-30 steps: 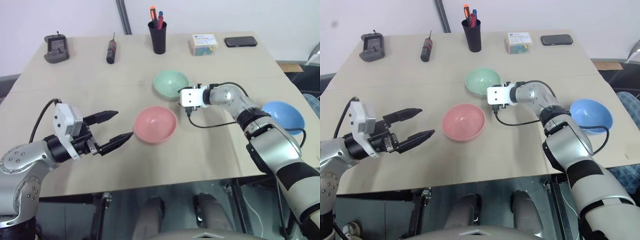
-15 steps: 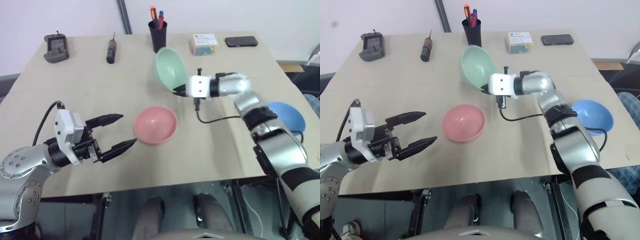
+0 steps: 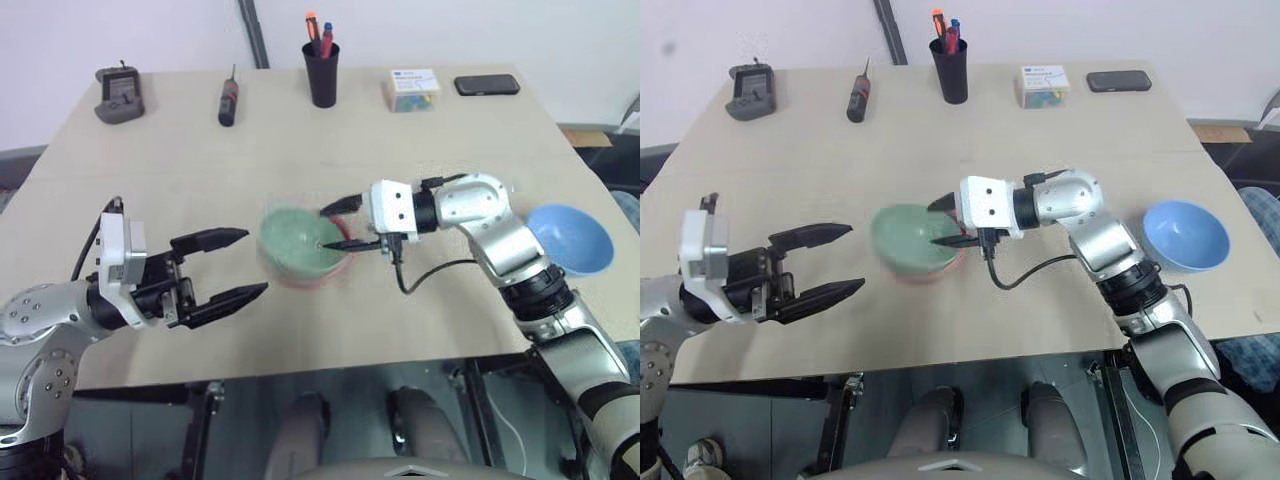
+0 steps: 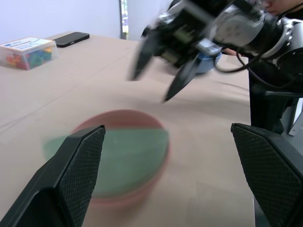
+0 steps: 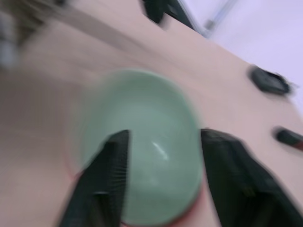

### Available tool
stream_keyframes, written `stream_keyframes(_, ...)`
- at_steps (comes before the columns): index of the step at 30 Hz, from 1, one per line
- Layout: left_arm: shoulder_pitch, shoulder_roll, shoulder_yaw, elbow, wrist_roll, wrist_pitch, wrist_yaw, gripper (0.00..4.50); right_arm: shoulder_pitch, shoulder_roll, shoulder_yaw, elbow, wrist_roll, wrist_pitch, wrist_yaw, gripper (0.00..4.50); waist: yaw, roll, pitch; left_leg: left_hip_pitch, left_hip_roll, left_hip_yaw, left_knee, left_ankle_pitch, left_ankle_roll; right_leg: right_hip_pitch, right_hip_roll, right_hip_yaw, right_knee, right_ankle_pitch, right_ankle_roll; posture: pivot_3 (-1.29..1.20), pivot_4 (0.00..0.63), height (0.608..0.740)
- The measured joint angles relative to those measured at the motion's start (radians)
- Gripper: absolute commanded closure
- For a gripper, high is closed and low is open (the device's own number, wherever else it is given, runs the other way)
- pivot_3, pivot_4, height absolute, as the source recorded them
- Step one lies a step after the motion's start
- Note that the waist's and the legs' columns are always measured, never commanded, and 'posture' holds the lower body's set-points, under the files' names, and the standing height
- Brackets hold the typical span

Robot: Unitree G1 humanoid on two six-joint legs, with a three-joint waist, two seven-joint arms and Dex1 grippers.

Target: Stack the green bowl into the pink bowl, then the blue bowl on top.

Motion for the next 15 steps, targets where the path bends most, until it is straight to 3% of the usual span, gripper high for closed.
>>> stream_keyframes(3,-0.006,0.006,-0.012,-0.013,-0.023,0.019,-0.003,0.00,0.085,-0.057,-0.080,-0.102,0.041,0.085,-0.037,2.03,0.011,0.000,0.000,-0.003,0.000,-0.002,0.000,0.000,0.000,0.000,-0.001,-0.001,-0.004,0.000,0.000,0.00,0.150,0.740)
stream_keyframes(8,-0.103,0.046,-0.062,-0.038,-0.092,0.063,-0.015,0.00,0.348,-0.242,-0.349,-0.293,0.076,0.331,-0.178,2.03,0.033,-0.001,0.000,-0.003,-0.001,-0.002,0.000,0.000,0.000,0.001,-0.002,-0.002,-0.004,0.000,0.000,0.00,0.150,0.740)
stream_keyframes(15,-0.306,0.053,-0.213,-0.006,-0.100,0.084,-0.062,0.00,0.653,-0.292,-0.610,-0.455,0.000,0.669,-0.420,2.03,0.013,0.002,-0.001,0.001,0.000,0.003,0.000,0.000,0.001,0.002,0.001,0.003,-0.002,0.000,0.000,0.00,0.150,0.740)
